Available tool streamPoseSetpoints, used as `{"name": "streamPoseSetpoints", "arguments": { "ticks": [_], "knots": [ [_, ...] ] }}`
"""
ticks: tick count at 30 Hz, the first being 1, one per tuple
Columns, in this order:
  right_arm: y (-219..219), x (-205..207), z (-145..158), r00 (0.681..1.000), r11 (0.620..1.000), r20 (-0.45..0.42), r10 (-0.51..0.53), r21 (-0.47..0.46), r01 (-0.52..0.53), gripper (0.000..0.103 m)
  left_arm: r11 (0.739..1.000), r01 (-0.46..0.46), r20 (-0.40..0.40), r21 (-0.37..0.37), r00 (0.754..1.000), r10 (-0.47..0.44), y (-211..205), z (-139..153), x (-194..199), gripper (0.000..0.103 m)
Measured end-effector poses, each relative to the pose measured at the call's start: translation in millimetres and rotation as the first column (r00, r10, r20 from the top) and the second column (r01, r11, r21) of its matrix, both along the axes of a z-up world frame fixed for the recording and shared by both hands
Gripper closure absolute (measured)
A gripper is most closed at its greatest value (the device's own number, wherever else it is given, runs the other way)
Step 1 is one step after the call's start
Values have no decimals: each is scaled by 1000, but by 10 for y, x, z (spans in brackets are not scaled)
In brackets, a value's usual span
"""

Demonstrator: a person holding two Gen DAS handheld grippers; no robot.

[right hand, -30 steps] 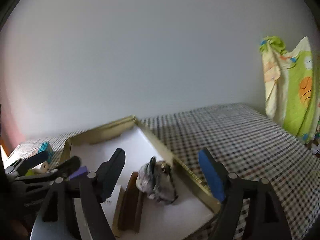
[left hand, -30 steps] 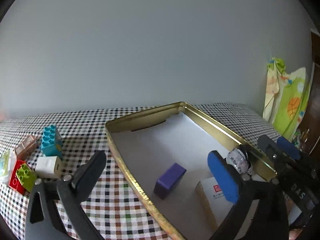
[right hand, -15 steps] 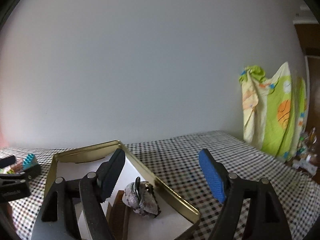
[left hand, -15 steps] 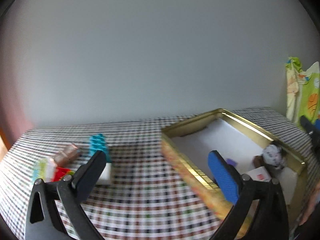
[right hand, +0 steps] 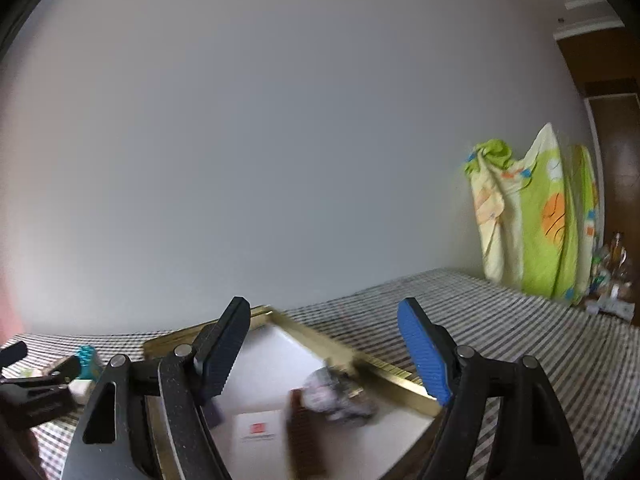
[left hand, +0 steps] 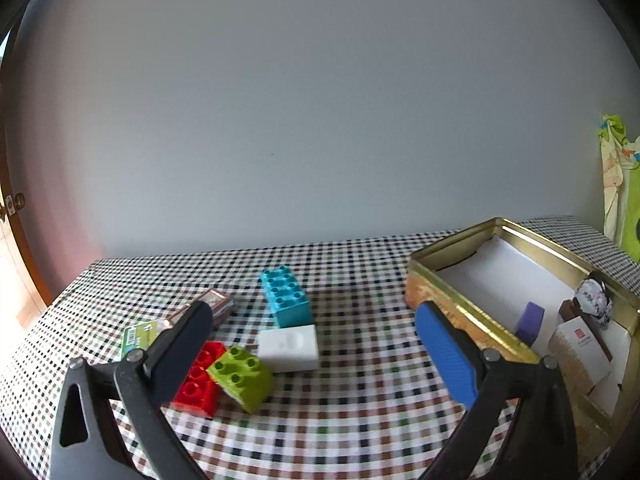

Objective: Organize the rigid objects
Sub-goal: 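Move both open tools back toward the toy bricks on the table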

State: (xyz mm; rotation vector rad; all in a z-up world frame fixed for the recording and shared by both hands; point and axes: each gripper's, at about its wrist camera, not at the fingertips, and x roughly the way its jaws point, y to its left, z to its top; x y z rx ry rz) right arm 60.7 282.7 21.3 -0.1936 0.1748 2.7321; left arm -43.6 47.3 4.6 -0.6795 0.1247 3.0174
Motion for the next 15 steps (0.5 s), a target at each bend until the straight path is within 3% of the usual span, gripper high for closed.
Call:
{"name": "streamPoseSetpoints", "arguments": {
  "ticks": [15],
  "knots": [
    [-1078, -326, -57, 971, 975, 91, 220, 1, -221, 25, 989, -136, 80, 48, 988, 132, -985, -118, -229, 1]
  ]
}}
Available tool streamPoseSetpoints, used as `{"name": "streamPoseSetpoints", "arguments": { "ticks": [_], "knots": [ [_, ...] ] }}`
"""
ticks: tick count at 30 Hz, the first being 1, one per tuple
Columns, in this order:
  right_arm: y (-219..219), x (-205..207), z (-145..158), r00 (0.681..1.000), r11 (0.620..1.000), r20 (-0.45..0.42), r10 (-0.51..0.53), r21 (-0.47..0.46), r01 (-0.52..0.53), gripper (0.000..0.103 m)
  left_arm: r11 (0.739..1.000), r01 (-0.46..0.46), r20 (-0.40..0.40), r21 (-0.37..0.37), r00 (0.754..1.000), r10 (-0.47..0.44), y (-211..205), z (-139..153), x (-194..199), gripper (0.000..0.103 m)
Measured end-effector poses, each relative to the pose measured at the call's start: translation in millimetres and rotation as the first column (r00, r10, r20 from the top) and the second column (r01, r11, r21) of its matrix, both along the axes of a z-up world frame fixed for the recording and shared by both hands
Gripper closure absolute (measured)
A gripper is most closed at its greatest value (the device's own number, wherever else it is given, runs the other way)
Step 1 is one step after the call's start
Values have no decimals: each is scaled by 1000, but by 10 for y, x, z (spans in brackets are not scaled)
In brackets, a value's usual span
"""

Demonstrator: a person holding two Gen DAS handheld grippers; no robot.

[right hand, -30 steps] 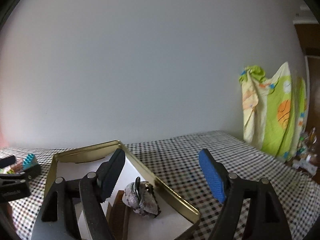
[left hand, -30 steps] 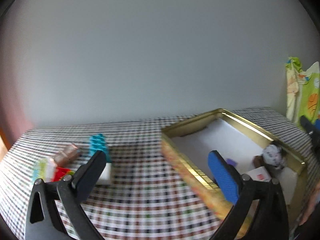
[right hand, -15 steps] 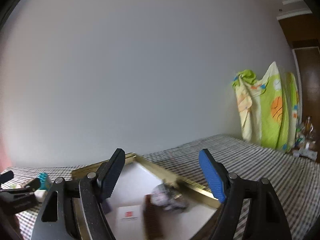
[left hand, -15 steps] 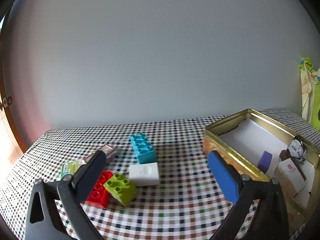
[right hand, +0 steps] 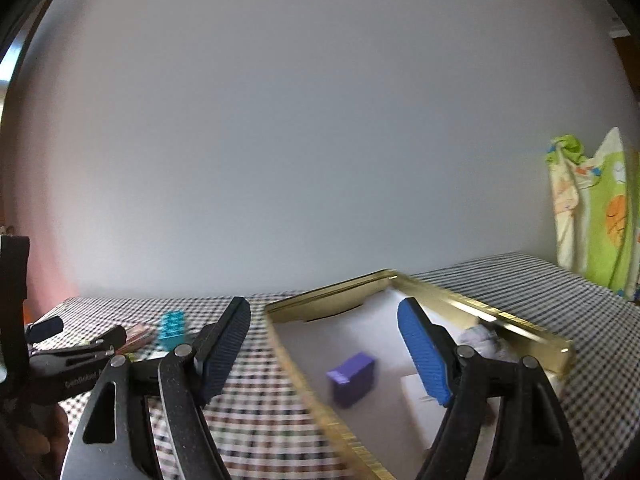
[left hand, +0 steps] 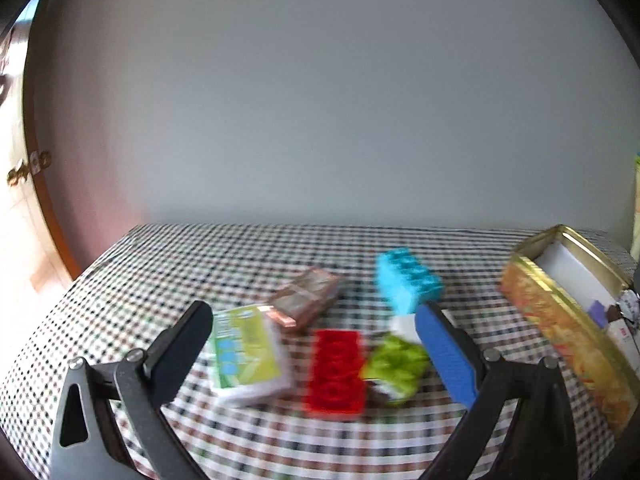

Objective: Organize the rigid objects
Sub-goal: 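Move both open tools back toward the toy bricks on the table, then grasp the lime-green brick with the right tool while the left tool grasps the red brick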

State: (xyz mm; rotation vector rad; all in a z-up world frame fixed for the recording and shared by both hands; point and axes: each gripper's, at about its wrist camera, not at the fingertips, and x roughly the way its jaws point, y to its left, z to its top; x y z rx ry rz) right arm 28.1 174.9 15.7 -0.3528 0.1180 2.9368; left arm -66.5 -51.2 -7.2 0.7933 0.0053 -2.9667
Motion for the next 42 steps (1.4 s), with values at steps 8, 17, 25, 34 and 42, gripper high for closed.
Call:
{"name": "streamPoseSetpoints", "arguments": {
  "ticks": [8, 17, 25, 34, 42],
  "knots": [
    [-395, -218, -51, 993, 996, 70, 93, -3, -93, 25, 985, -160, 82, 59, 985, 155, -654, -101, -166, 0],
    [-901, -530, -169, 936, 967, 245, 255, -57, -248, 25, 953, -290, 173, 85, 946, 273, -1041, -191, -204, 1],
    [-1102, -788, -369, 834, 910, 368, 411, -119, -396, 36, 961, -273, 203, 51, 945, 257, -981, -212, -227, 1],
    [-1241, -1119, -563, 738, 874, 472, 483, -207, -440, 49, 946, -309, 224, 100, 933, 281, -1057, -211, -272, 1],
    [-1260, -1143, -639, 710, 852, 475, 520, -240, -465, 54, 948, -302, 228, 106, 935, 272, -1084, -234, -290, 1]
  ]
}}
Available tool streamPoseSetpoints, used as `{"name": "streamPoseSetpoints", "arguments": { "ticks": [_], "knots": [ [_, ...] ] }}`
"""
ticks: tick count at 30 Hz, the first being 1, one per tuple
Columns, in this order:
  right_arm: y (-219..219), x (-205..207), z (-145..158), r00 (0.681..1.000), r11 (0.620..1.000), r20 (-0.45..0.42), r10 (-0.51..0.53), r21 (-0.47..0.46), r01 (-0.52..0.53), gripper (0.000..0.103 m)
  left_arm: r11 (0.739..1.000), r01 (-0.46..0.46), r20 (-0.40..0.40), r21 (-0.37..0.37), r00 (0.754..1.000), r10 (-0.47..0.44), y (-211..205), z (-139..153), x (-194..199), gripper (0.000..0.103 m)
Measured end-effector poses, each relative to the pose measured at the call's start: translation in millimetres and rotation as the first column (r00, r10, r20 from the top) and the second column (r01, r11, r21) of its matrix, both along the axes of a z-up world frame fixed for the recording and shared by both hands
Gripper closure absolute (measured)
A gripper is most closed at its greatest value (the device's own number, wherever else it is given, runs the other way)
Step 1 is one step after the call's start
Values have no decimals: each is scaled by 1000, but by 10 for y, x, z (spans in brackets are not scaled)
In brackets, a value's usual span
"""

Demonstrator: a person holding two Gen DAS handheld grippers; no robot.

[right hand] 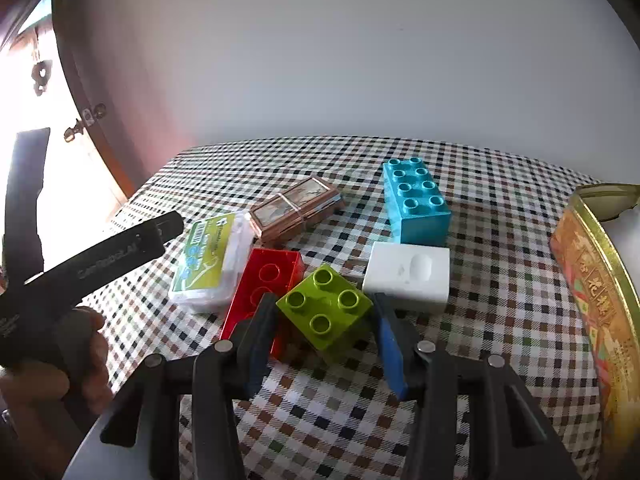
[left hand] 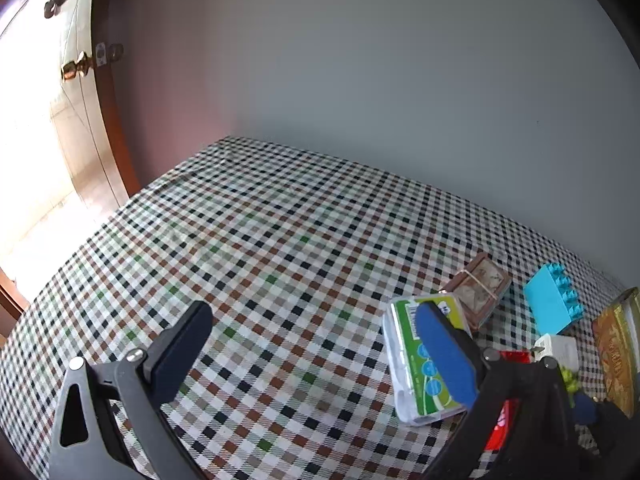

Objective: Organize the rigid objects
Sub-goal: 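Grasp the lime-green brick with the right tool while the left tool grasps the red brick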

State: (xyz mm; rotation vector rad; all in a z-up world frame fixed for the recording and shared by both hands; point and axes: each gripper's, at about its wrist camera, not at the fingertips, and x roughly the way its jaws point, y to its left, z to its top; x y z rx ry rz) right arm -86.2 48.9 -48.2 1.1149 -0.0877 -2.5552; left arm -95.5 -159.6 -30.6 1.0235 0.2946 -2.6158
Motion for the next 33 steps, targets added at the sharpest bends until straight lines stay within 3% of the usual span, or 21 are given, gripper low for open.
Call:
{"name": "streamPoseSetpoints", "arguments": {
  "ticks": [1, 8, 14, 18, 22, 25, 30, 33],
  "knots": [
    [11, 10, -6, 1000, 1000, 0, 0, -6, 0, 58, 1000, 2, 0, -3, 1000, -2, 9, -3, -1, 1],
    [55, 34, 7, 1000, 999, -22, -18, -44, 17, 59, 1000, 27, -4, -10, 1000, -27, 62, 4, -17, 1],
    [201, 254, 160, 991, 998, -119, -63, -34, 60, 59, 993, 118, -41, 23, 992, -117, 200, 59, 13, 1],
    [437, 368, 230, 974, 990, -172, -144, -23, 142, 59, 968, 249, -96, 13, 964, -247, 451, 132, 86, 4],
    [622, 434, 283, 958, 981, -215, -190, -3, 193, 58, 917, 395, -118, -53, 910, -398, 845, 139, 150, 6],
    [723, 470, 320, 952, 978, -225, -207, -19, 208, 58, 882, 463, -93, -88, 878, -470, 1080, 114, 176, 6],
    [746, 460, 352, 951, 978, -229, -208, -28, 207, 58, 878, 475, -45, -63, 877, -478, 1245, 72, 108, 11],
    [755, 487, 382, 951, 978, -232, -207, -36, 204, 58, 887, 461, -1, 13, 888, -461, 1234, -8, -16, 24]
  ]
}}
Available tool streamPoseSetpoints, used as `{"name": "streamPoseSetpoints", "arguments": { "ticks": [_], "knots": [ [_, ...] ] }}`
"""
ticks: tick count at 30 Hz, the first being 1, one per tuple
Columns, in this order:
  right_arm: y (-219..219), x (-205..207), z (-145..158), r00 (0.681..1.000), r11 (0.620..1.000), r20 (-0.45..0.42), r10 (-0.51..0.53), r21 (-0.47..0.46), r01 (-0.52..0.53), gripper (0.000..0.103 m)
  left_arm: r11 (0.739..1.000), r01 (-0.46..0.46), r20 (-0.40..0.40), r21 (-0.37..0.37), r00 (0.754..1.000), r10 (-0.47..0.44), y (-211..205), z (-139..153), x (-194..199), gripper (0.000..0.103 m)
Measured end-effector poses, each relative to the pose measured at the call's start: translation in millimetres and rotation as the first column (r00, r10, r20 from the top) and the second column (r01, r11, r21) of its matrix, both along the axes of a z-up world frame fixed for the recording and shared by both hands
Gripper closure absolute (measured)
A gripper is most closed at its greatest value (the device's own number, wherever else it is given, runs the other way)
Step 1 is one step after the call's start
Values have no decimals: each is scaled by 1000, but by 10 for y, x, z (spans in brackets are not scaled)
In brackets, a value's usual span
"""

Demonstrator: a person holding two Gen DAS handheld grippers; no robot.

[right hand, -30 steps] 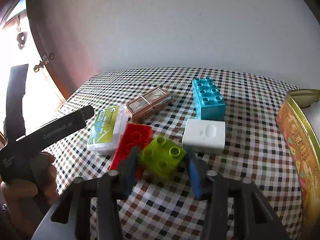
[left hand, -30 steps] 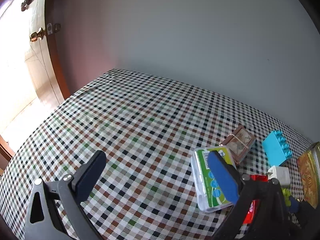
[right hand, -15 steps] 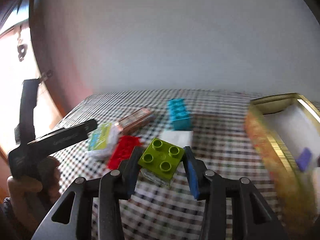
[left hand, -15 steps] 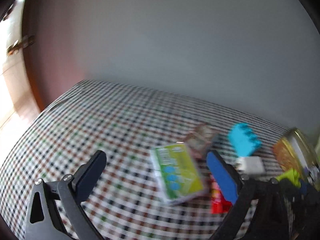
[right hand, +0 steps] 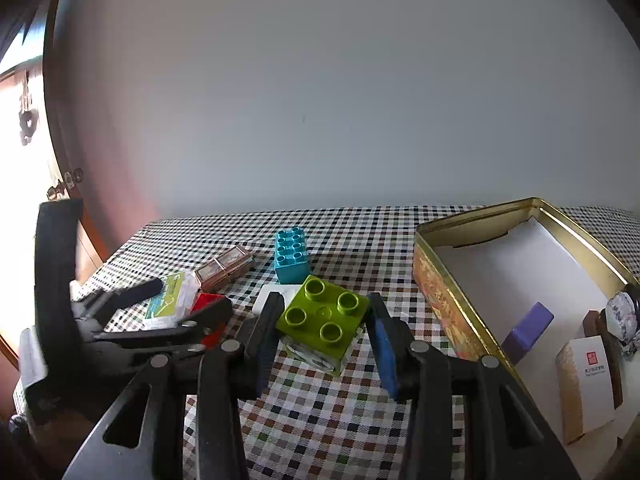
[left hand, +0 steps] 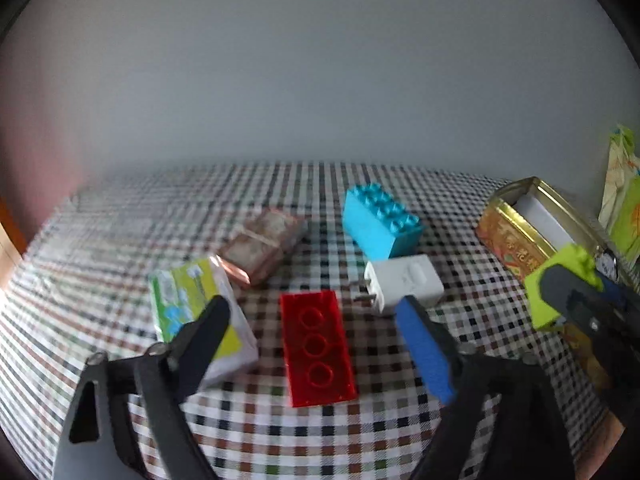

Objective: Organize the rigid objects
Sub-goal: 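Grasp the lime-green brick with the right tool while the left tool grasps the red brick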

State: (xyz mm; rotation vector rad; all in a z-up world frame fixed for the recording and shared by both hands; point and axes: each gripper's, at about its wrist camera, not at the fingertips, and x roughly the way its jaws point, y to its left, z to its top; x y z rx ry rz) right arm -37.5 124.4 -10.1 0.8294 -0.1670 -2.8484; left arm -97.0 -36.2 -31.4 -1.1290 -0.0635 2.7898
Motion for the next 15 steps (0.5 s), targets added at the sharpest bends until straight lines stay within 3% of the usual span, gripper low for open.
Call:
{"name": "streamPoseSetpoints", "arguments": {
  "ticks": [1, 4, 5, 10, 13, 15],
  "knots": [
    [-2, -1, 5, 1000, 1000, 0, 0, 1, 0, 58, 1000, -6, -7, -8, 1000, 6, 20, 5, -5, 25],
    [-4, -10, -6, 1000, 1000, 7, -1, -9, 1, 58, 999, 34, 62, -4, 998, -34, 134, -92, -81, 48],
    [1, 10, 3, 1000, 1000, 10, 0, -14, 0, 58, 999, 38, 102, -11, 994, -37, 153, -157, -110, 48],
    [23, 7, 19, 1000, 1000, 8, -4, -18, 4, 58, 998, 29, 109, -49, 994, -24, 210, -162, -99, 50],
    [31, 20, 26, 1000, 1000, -1, -13, -12, 13, 58, 1000, -21, 105, -14, 994, 22, 93, -141, -76, 72],
    [50, 30, 44, 1000, 1000, -14, -21, -10, 21, 58, 998, -36, 103, 48, 994, 31, -67, -109, -16, 73]
  ]
}}
